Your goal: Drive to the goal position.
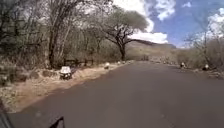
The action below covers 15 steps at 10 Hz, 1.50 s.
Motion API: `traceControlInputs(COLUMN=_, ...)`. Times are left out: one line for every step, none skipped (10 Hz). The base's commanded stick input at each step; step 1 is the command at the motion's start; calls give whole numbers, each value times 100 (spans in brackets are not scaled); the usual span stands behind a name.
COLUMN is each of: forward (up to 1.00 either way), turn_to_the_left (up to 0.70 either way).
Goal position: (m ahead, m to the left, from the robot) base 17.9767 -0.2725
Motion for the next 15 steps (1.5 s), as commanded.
traceControlInputs(forward=70, turn_to_the_left=0)
traceControlInputs(forward=70, turn_to_the_left=0)
traceControlInputs(forward=70, turn_to_the_left=0)
traceControlInputs(forward=70, turn_to_the_left=0)
traceControlInputs(forward=70, turn_to_the_left=0)
traceControlInputs(forward=70, turn_to_the_left=0)
traceControlInputs(forward=70, turn_to_the_left=0)
traceControlInputs(forward=70, turn_to_the_left=0)
traceControlInputs(forward=70, turn_to_the_left=0)
traceControlInputs(forward=70, turn_to_the_left=0)
traceControlInputs(forward=70, turn_to_the_left=-20)
traceControlInputs(forward=70, turn_to_the_left=-14)
traceControlInputs(forward=70, turn_to_the_left=0)
traceControlInputs(forward=70, turn_to_the_left=0)
traceControlInputs(forward=70, turn_to_the_left=0)
